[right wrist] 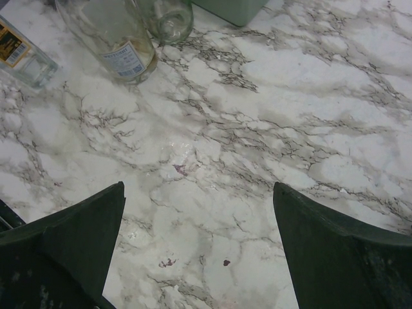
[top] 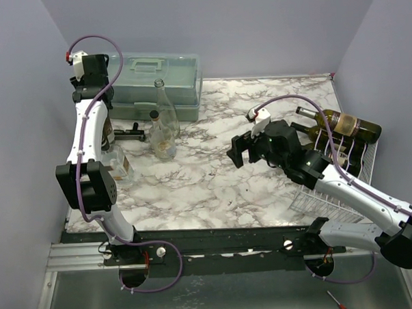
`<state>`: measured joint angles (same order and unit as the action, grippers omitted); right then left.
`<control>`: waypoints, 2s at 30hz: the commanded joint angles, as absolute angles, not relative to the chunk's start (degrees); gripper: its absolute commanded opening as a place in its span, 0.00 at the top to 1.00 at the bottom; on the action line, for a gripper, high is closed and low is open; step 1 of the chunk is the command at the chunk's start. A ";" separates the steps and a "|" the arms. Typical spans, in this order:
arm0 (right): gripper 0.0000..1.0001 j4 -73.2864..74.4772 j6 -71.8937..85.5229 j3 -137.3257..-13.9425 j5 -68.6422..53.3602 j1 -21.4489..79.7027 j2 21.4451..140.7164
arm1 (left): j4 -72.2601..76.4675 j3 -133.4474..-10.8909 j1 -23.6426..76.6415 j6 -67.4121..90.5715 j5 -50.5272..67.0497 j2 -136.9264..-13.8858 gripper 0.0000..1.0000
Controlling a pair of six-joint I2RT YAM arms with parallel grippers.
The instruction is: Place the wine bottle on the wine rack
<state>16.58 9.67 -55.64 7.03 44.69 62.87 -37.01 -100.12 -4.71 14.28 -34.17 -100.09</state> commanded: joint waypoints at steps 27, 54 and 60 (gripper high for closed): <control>0.00 14.94 11.98 -56.62 5.55 45.00 65.81 | -43.24 -128.41 -1.36 21.61 -18.08 -84.24 1.00; 0.00 13.75 16.74 -46.12 23.95 44.95 42.11 | -31.50 -110.92 34.39 19.72 -2.80 -88.92 1.00; 0.00 13.58 19.42 -42.85 21.61 44.99 41.05 | -26.56 -99.78 42.80 14.00 -11.59 -91.04 1.00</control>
